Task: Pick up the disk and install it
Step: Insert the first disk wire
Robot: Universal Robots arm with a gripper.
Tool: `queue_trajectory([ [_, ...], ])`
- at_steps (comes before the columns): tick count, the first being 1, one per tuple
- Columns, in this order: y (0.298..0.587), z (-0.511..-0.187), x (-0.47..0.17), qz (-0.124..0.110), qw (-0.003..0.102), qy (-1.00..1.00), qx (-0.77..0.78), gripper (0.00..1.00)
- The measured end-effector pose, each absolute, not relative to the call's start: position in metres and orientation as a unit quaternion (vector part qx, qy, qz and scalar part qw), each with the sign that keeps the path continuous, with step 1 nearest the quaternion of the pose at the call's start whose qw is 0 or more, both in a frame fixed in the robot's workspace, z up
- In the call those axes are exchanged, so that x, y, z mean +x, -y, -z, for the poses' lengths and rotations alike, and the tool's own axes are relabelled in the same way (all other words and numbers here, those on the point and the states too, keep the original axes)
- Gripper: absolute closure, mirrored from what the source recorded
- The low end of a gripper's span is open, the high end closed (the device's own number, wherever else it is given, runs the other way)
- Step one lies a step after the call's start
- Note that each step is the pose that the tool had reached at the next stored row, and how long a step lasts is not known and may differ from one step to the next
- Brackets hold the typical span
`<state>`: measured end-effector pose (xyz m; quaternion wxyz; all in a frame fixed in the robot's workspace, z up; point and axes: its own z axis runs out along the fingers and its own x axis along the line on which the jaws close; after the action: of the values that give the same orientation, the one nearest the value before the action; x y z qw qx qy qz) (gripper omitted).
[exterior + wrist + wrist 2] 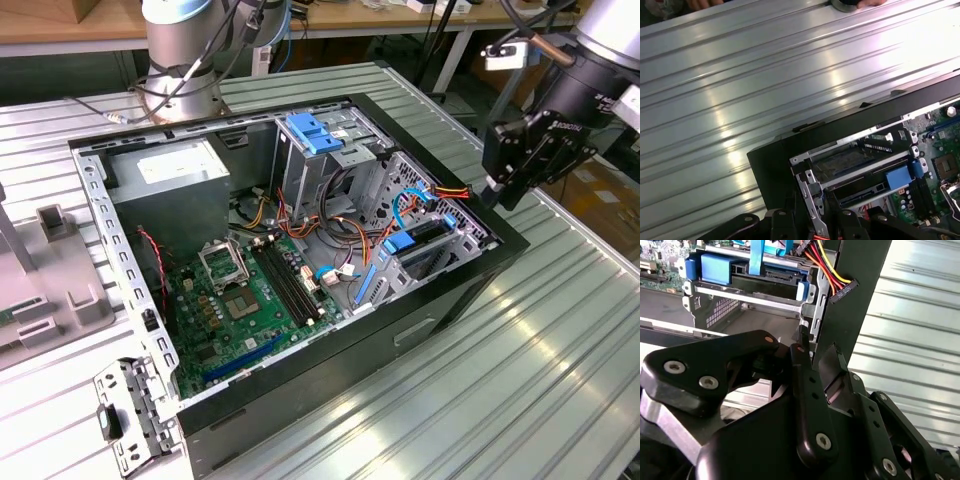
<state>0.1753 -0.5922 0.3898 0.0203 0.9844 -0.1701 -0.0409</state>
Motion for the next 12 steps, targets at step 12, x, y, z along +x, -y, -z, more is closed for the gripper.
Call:
queue_trajectory([
  [12, 0.5922, -0.3897, 0.1754, 0.04, 0.022, 0.124, 0.991, 0.64],
])
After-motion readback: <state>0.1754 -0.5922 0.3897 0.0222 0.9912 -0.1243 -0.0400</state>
